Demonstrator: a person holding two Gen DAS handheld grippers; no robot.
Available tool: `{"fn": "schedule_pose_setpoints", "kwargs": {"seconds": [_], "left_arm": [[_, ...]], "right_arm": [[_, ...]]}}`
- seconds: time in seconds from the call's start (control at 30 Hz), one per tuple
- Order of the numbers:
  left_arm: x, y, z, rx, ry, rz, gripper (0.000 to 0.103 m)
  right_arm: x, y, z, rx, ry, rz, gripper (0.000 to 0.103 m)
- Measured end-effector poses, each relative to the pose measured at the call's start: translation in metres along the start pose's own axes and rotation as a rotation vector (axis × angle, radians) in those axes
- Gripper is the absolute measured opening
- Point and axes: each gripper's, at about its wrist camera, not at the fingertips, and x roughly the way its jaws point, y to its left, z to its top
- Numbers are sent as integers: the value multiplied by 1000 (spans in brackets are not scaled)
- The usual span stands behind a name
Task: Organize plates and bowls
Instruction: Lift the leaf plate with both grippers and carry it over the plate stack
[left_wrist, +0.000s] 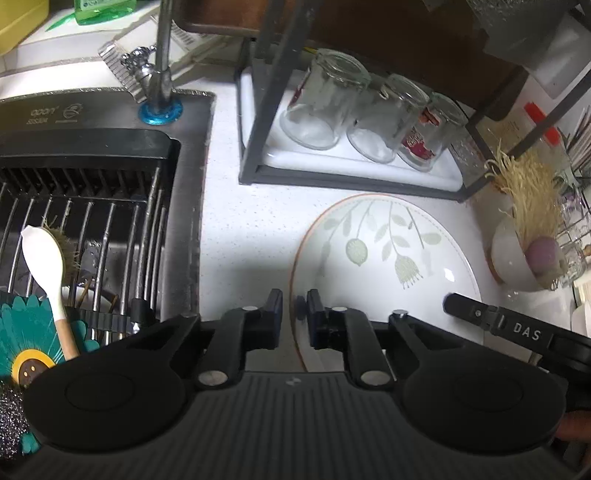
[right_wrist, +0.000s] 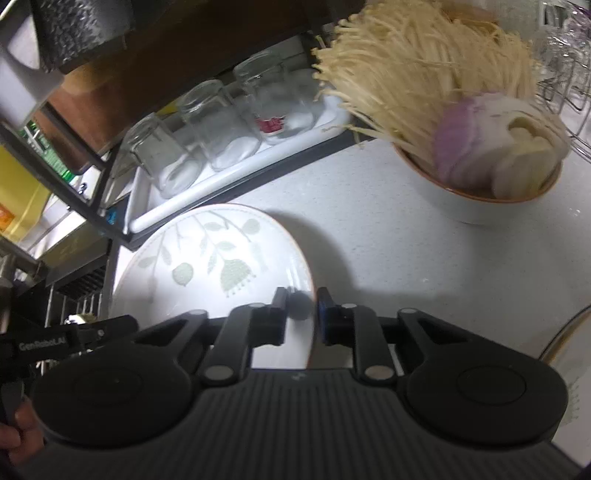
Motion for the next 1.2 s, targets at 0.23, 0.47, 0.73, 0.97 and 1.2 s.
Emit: {"fn": "schedule_pose_setpoints", "kwargs": {"seconds": [0.23,0.47,0.73,0.97,1.2], "left_arm": [[-3,-6,-3,2,27,25,12],[-17,-11,-17,-2,49,9,13],[-53,-26,-19,-4,-9,-26,12],[-100,-49,-16,13,-87,-76,12],[-129,-74,-11,24,-117,-116,12]], "right_arm": [[-3,-2,1,-13,47,25,18],[-26,-5,-5,-23,50,45,18],[-60,-5,-2,-31,24,60,18],[-113,-6,1,-34,-35,67,18],[-156,-12,-2,-23,-101,67,18]]}}
